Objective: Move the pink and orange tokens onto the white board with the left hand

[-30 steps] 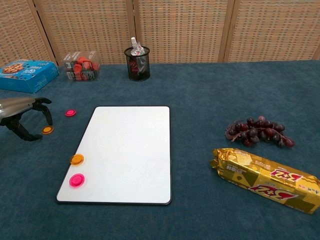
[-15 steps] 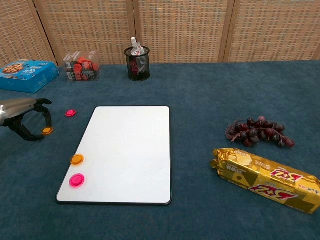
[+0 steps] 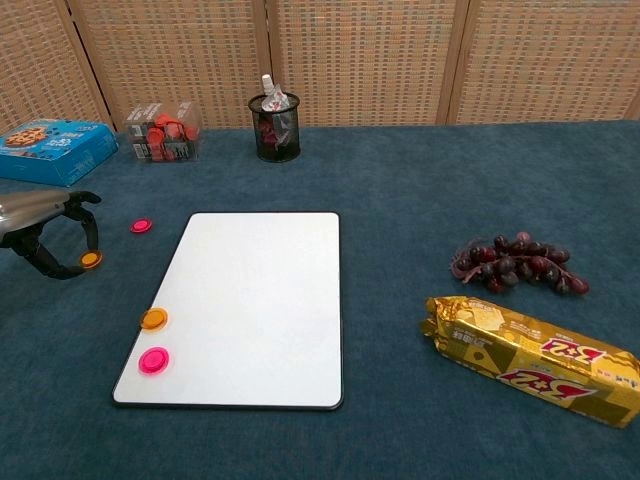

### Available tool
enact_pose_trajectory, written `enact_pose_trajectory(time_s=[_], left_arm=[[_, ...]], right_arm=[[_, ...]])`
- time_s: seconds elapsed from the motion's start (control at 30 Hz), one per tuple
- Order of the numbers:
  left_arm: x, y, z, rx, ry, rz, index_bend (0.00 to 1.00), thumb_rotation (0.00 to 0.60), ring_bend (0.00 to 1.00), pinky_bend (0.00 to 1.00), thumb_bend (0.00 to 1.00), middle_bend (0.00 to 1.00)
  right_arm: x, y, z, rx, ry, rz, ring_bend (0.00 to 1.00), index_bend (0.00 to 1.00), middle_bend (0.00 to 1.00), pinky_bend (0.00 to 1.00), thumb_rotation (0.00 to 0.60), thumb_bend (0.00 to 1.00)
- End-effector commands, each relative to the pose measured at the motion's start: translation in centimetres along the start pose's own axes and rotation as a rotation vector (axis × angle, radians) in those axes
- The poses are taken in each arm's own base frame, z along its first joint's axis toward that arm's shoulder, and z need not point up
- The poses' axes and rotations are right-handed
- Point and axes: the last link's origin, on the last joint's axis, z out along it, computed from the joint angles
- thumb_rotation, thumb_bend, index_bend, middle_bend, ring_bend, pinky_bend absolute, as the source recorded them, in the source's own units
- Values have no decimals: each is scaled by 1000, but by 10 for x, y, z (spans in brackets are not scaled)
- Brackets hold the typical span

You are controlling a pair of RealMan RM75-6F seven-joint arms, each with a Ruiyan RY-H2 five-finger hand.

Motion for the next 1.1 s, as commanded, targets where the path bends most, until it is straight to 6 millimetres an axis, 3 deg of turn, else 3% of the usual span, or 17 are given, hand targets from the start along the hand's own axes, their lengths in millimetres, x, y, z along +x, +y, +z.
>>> enact_pose_trajectory(time_s=[0.03, 0.23, 0.53, 0.73, 1.1], left_arm=[[7, 4, -4, -20, 22, -7, 573, 600, 0, 0, 354, 0], [14, 18, -16, -82, 31, -9, 573, 600, 0, 0, 353, 0], [5, 74, -41, -257, -9, 1, 573, 600, 0, 0, 348, 0], [-6, 100, -53, -325, -39, 19, 573, 600, 0, 0, 347, 0], [-18, 118, -56, -341, -73, 4, 571, 600, 0, 0, 325, 0]], right_arm=[[0, 0, 0, 0, 1, 0, 0, 0, 0, 0, 600, 0], [0, 0, 0, 0, 0, 2, 0, 0, 0, 0, 600, 0], [0, 0, 0, -1, 0, 3, 0, 0, 0, 0, 600, 0], [1, 1, 0, 0, 1, 5, 0, 0, 0, 0, 600, 0], [1, 1, 0, 0, 0, 7, 0, 0, 0, 0, 600, 0]])
